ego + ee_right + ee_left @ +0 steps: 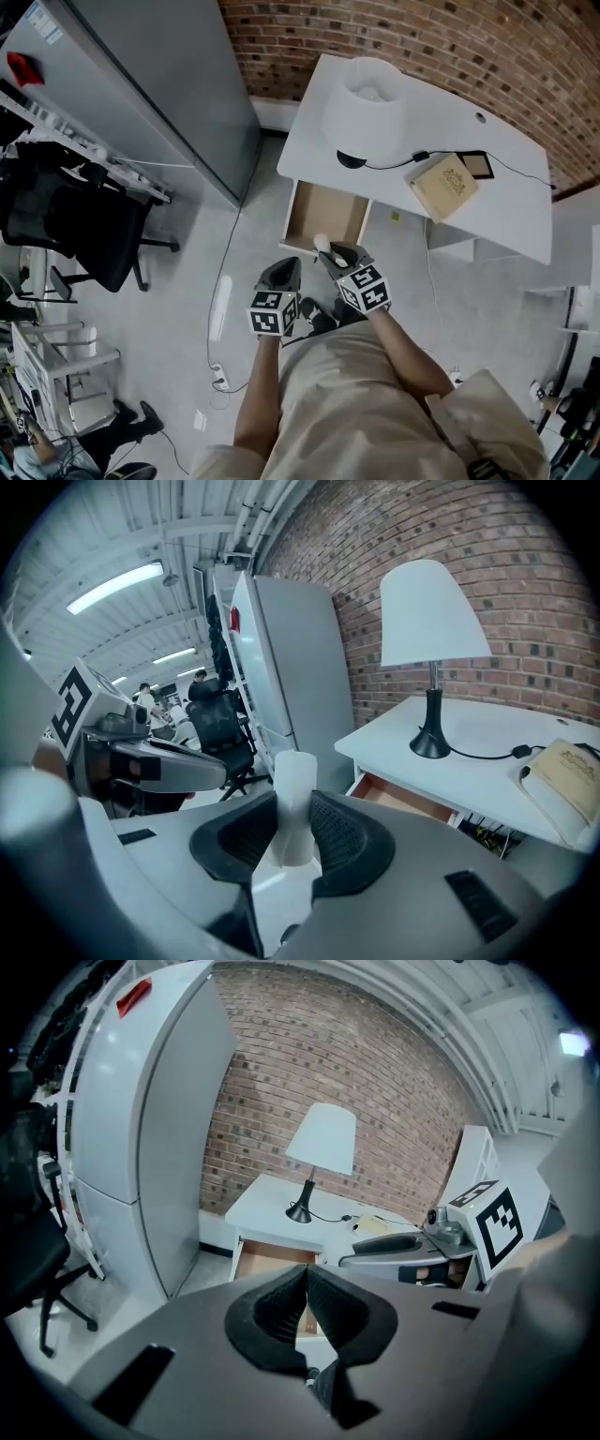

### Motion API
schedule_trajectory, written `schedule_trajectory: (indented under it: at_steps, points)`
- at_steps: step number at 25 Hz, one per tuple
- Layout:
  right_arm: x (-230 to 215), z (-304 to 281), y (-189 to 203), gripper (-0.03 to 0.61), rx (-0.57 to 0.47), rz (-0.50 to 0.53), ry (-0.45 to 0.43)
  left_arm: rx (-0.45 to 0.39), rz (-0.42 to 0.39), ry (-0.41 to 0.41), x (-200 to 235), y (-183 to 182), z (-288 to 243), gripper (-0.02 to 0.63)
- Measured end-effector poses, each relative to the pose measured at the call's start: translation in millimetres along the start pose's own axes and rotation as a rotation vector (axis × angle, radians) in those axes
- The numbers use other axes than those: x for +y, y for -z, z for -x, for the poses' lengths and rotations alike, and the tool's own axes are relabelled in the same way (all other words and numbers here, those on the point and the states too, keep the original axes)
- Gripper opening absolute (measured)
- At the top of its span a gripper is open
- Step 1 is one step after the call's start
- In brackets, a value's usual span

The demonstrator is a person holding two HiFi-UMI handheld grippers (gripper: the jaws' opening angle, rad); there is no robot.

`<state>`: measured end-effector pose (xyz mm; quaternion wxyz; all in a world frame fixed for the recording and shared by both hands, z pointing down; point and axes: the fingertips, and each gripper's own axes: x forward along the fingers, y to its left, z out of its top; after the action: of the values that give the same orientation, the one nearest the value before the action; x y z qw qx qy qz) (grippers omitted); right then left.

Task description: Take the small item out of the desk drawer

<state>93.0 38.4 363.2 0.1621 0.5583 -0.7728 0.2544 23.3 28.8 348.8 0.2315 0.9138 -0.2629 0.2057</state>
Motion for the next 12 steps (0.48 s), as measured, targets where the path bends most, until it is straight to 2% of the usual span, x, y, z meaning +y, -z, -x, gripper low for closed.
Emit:
schedule_trajectory:
  at_steps: [12]
  points:
    - [-7, 10, 8, 0.137, -0.012, -0.050, -0.002, 0.026, -0.020, 0.027, -16, 10, 1, 0.017]
